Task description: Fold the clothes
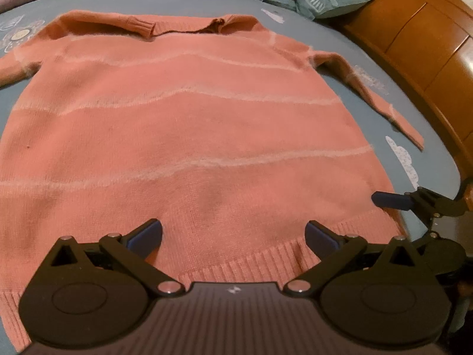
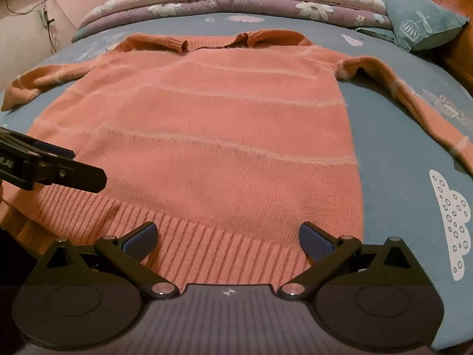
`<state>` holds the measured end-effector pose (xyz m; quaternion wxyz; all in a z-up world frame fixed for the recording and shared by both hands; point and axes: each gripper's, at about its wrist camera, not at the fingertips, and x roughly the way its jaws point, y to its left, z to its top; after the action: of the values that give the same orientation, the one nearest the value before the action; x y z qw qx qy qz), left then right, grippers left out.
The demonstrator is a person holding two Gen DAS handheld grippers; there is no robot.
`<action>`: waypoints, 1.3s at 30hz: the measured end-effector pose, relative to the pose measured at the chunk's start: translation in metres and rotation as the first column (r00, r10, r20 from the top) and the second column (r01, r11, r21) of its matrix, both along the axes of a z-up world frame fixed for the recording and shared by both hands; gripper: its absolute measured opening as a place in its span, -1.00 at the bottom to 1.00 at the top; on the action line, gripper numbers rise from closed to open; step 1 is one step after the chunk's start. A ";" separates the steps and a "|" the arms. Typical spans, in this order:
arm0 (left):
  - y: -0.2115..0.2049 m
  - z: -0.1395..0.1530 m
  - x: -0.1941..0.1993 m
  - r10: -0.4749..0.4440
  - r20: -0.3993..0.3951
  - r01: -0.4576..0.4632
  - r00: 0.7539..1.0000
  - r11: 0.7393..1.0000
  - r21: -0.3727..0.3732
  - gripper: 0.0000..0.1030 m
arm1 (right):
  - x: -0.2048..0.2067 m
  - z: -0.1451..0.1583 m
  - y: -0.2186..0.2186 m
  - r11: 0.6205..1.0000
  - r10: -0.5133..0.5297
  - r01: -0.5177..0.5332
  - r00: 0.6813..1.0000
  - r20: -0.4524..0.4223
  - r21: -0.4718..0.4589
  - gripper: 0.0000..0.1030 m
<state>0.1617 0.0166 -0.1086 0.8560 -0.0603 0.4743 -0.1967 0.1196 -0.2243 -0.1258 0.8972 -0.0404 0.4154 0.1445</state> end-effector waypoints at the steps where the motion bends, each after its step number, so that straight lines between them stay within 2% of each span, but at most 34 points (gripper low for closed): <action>1: 0.002 0.001 0.000 -0.003 0.000 0.003 1.000 1.000 -0.010 0.98 | -0.001 0.000 0.000 1.000 0.000 0.000 1.000 0.002 -0.004 1.00; 4: 0.011 0.010 -0.002 -0.004 0.000 0.004 1.000 1.000 -0.031 0.98 | -0.001 0.000 0.001 1.000 -0.005 0.005 1.000 0.000 -0.008 1.00; 9: 0.035 0.031 -0.014 0.034 0.132 -0.033 0.991 0.999 -0.008 0.98 | 0.003 0.001 0.006 0.999 -0.034 0.034 0.999 -0.020 -0.025 1.00; 18: 0.075 0.035 -0.018 0.086 0.175 -0.093 0.981 0.995 0.033 0.96 | 0.010 0.007 0.008 0.998 -0.052 0.049 0.996 -0.069 -0.038 1.00; 21: 0.083 0.045 -0.017 0.079 0.227 -0.097 0.971 0.993 0.072 0.96 | 0.013 0.015 0.003 0.999 -0.053 0.053 0.995 -0.086 -0.006 1.00; 26: 0.091 0.060 -0.010 0.049 0.337 -0.112 0.940 0.979 0.170 0.95 | 0.020 0.035 -0.011 0.996 -0.087 0.088 0.995 -0.048 0.023 1.00; 28: 0.094 0.060 -0.003 0.040 0.353 -0.121 0.935 0.970 0.211 0.87 | 0.025 0.038 -0.015 0.994 -0.111 0.112 0.993 -0.034 0.013 1.00; 30: 0.096 0.059 0.007 0.034 0.351 -0.129 0.936 0.960 0.250 0.56 | 0.030 0.035 -0.017 0.991 -0.129 0.130 0.991 -0.043 0.013 1.00; 32: 0.099 0.057 0.017 0.039 0.349 -0.141 0.936 0.952 0.272 0.35 | 0.035 0.031 -0.017 0.990 -0.138 0.139 0.988 -0.063 0.021 1.00; 36: 0.106 0.055 0.037 0.055 0.339 -0.152 0.939 0.952 0.264 0.30 | 0.041 0.028 -0.017 0.990 -0.134 0.136 0.989 -0.063 0.025 1.00; 39: 0.103 0.056 0.053 -0.006 0.362 -0.117 0.932 0.941 0.317 0.30 | 0.051 0.036 -0.016 0.994 -0.105 0.105 0.994 -0.023 -0.009 1.00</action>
<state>0.2145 0.1195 -0.0526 0.9308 0.1086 0.3353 -0.0964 0.1703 -0.2403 -0.0898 0.8984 -0.0206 0.4281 0.0960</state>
